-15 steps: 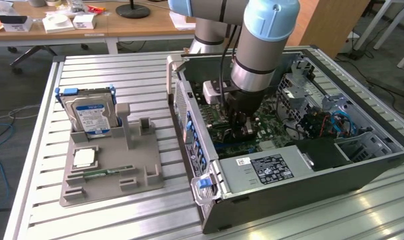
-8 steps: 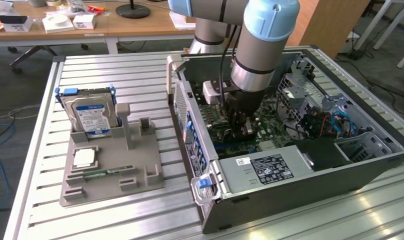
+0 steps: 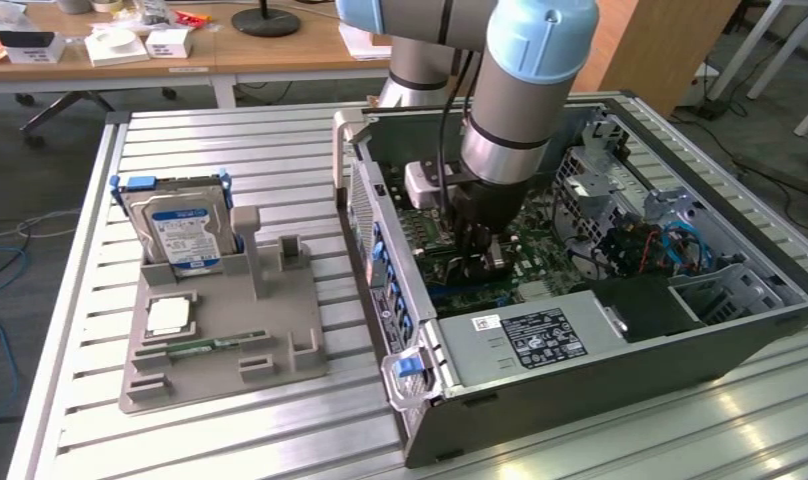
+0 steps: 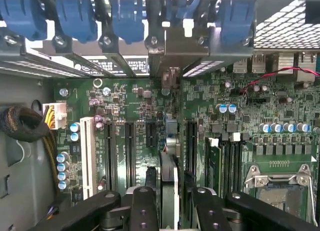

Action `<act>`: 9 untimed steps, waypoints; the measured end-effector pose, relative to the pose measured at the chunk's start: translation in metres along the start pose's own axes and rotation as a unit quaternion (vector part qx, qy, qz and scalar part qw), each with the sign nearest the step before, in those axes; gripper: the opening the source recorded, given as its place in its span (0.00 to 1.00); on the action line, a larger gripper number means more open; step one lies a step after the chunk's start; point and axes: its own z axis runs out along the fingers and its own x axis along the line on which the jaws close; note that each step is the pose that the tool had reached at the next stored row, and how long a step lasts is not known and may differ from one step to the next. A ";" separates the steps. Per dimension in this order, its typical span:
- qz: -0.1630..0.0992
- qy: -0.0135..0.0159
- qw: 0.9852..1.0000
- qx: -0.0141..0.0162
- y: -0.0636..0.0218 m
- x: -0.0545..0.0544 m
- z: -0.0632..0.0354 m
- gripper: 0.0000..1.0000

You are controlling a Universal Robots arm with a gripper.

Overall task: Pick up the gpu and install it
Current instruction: 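Insert the gpu into the slot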

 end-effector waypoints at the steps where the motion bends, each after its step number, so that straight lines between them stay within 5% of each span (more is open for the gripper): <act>1: 0.000 0.000 1.000 0.000 0.0000 0.000 -0.0014 0.33; 9: 0.000 0.000 1.000 0.000 -0.0005 -0.001 -0.0259 0.33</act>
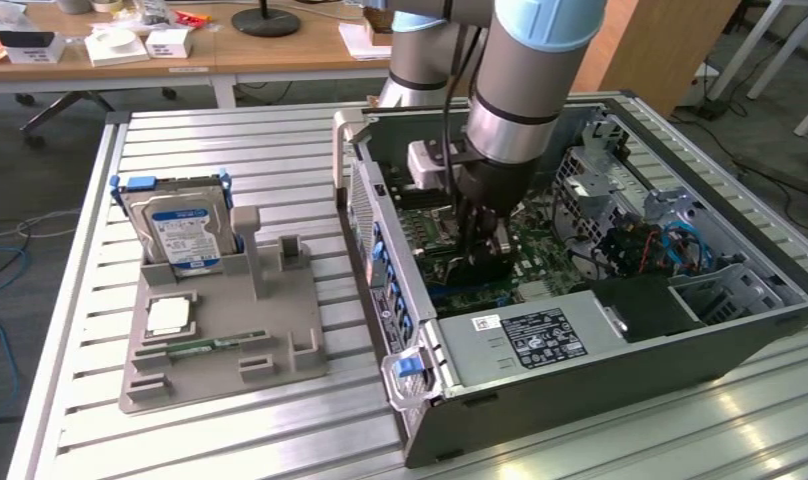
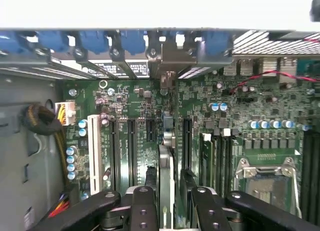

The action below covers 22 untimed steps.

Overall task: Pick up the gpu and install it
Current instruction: 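Insert the gpu into the slot, then press down on the gpu until it lock into place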

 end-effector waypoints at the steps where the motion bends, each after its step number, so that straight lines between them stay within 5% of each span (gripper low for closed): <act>1: 0.000 0.000 1.000 0.000 -0.0001 0.000 -0.0036 0.33; 14: 0.000 0.000 1.000 0.000 -0.0009 -0.002 -0.0499 0.33; 22: 0.000 0.000 1.000 0.000 -0.0009 -0.002 -0.0538 0.33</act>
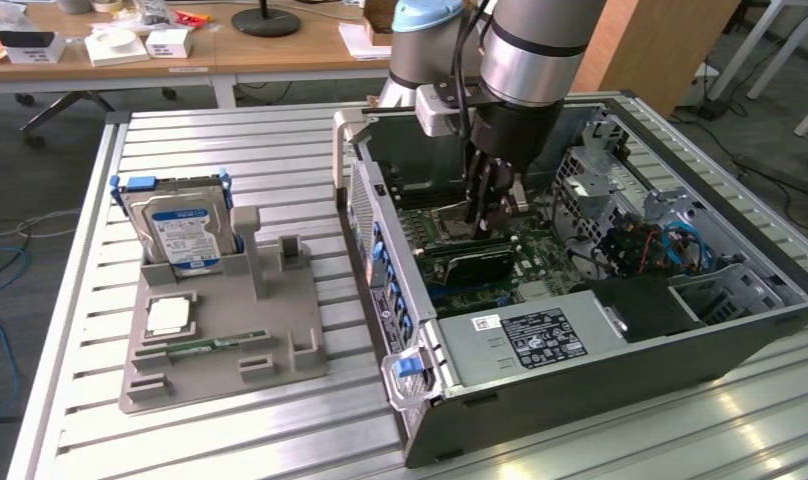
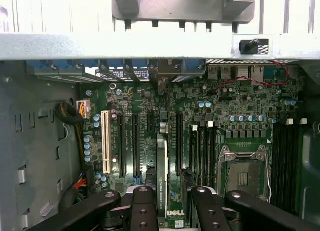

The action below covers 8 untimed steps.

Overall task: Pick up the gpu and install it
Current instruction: 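Press down on the gpu until it lock into place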

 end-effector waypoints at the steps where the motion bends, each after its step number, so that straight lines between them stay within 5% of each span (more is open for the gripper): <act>1: 0.000 0.000 1.000 0.000 0.0000 0.000 0.0000 0.33; 8: 0.000 0.000 1.000 0.000 0.0000 0.000 0.0000 0.33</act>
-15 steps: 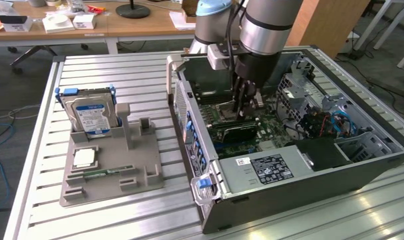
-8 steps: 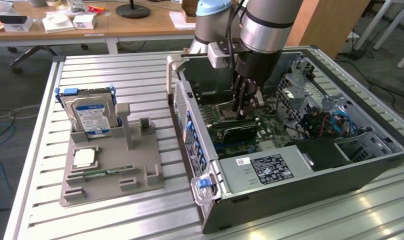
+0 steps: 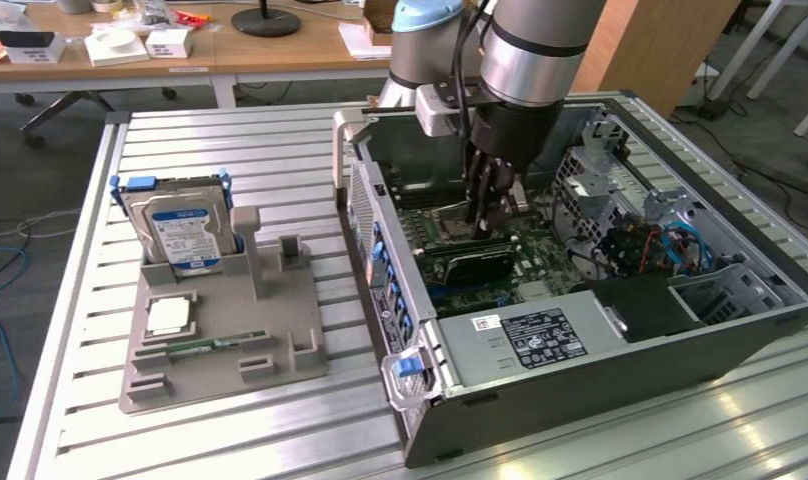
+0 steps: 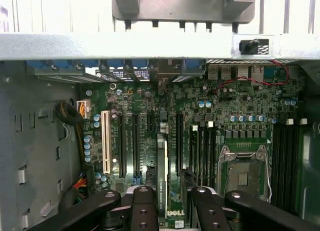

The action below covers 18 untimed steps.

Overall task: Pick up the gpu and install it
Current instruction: 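Press down on the gpu until it lock into place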

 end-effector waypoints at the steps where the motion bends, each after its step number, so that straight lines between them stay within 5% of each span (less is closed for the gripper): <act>1: 0.000 0.000 1.000 0.000 0.0000 0.000 0.0000 0.33; 7: 0.000 0.000 1.000 0.000 0.0000 0.000 0.0000 0.10; 18: 0.000 0.000 1.000 0.000 0.0000 0.000 0.0043 0.10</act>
